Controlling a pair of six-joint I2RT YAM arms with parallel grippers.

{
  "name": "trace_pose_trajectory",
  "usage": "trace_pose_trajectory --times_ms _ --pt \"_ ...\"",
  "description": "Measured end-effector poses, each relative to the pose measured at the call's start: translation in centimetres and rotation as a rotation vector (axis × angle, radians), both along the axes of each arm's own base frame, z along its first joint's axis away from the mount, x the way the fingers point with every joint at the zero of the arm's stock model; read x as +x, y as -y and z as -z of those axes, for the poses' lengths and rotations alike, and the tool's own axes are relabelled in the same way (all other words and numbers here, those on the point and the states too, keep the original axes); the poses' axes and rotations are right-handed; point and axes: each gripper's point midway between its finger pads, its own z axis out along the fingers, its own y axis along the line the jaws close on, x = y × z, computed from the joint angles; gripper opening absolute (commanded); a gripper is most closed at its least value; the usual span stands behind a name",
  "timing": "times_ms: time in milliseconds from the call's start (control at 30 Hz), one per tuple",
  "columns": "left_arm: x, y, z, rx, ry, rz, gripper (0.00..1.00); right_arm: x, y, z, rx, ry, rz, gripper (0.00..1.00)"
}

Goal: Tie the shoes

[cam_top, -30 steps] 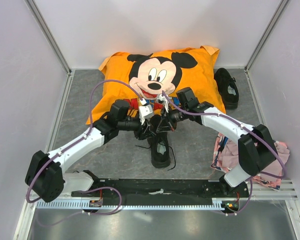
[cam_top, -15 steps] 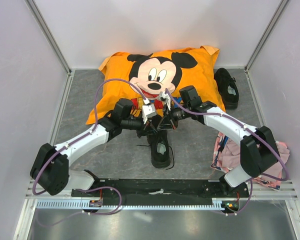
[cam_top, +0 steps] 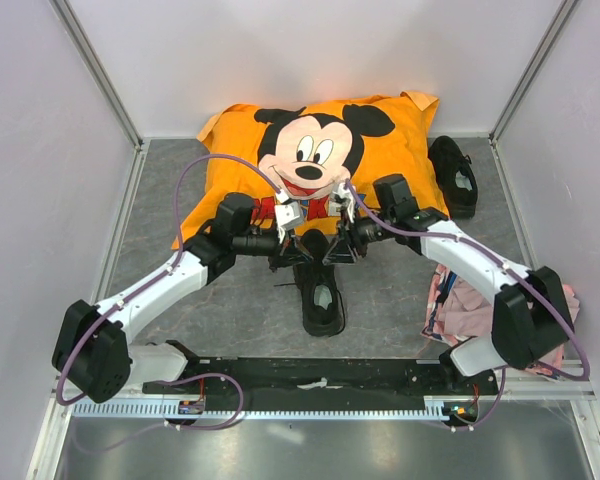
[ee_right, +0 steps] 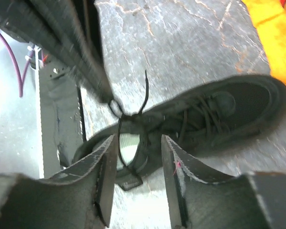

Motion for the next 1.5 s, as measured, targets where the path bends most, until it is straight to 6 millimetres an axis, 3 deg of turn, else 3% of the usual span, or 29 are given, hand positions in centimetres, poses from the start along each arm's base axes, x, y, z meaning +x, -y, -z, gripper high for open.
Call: trace_pose_trajectory --times_ms 133,333,700,733,833,900,1200,1500 --pt "0.0 -0.1 0.2 0.0 -0.011 -0.007 0.02 -1.2 1.5 0.1 -0.004 0.049 -0.003 0.54" --pt "0.2 -0.2 0.1 -0.005 -0.02 -0.018 0.02 -3.3 2.6 3.4 -0.074 0.055 -0.042 0.54" --pt "0.6 -0.4 -0.1 -0.012 -0.017 -0.03 0.02 -4.6 2.2 6.0 -0.164 0.151 -0.109 0.51" --pt "0.6 -0.4 -0.1 -0.012 -0.016 -0.031 0.01 -4.6 2.2 6.2 -0.17 0.157 -0.109 0.49" --pt "0.7 -0.5 -0.1 -0.013 -0.016 -0.033 0.02 -4.4 2.2 6.7 -0.188 0.173 -0.107 0.25" --pt "0.7 -0.6 -0.2 -0.015 -0.015 -0.034 0.01 -4.3 2.2 6.9 -0.197 0.184 -0.102 0.02" --pt "0.9 -2.6 -0.8 -0.009 0.007 -0.061 0.01 -4.1 2.7 6.9 -0.21 0.196 -0.073 0.0" --pt "0.3 -4.5 3.9 0.111 0.013 -0.062 0.02 -2.8 4.6 7.2 -0.25 0.185 0.002 0.0"
